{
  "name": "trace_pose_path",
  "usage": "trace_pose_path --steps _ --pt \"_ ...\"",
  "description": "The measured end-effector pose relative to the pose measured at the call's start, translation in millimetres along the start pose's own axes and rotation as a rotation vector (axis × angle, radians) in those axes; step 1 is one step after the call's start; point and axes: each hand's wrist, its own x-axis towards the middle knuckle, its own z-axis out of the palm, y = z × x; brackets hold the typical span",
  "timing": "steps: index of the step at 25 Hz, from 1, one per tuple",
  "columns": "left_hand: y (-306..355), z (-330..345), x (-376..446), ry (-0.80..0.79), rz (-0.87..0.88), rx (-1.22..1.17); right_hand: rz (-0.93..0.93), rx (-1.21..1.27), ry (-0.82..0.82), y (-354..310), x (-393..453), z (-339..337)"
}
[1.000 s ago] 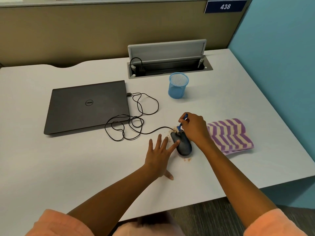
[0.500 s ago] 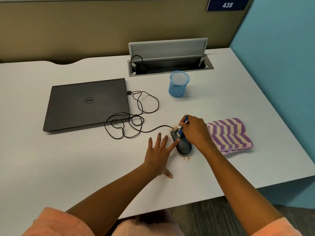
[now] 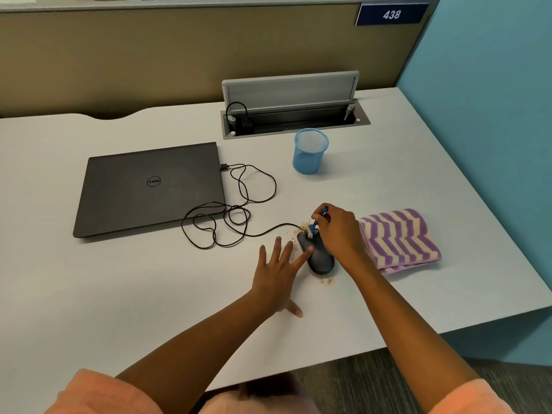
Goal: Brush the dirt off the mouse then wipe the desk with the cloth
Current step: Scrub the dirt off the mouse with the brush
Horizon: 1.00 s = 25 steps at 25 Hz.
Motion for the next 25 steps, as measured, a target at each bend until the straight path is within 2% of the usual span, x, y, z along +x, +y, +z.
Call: trace_pose_path --steps 2,5,11,14,17,19,22,23,25 --pt "-0.3 0.5 1.0 0.002 0.000 0.006 0.007 0.013 0.007 5.1 0.7 0.3" --pt "-1.2 0.3 2.3 -0.001 0.004 0.013 -0.020 -0.111 -0.016 10.8 -1.2 2.3" --pt "-1.1 1.1 2.3 -0.005 0.012 0.002 -0.008 0.119 0.102 11.3 15.1 -12.3" --pt "-2.0 0.3 3.4 -0.006 0.011 -0.002 -0.032 0.195 -0.040 11.2 22.8 -17.8" --pt "-1.8 0.6 2.9 -0.003 0.011 0.008 -0.068 0.055 -0.246 5.8 27.2 -8.6" --pt "-1.9 -0.3 2.5 -0.006 0.011 0.008 -0.048 0.044 -0.226 3.9 31.2 -5.6" --pt "-1.0 -1.1 2.0 -0.013 0.011 0.005 0.007 0.107 -0.100 7.3 40.4 -9.2" --pt "-1.1 -1.6 1.5 -0.013 0.010 0.008 0.000 0.116 -0.099 6.7 42.2 -8.9" --pt "-1.4 -2.2 1.4 -0.009 0.010 0.020 -0.052 0.105 -0.206 1.2 42.0 -3.1"
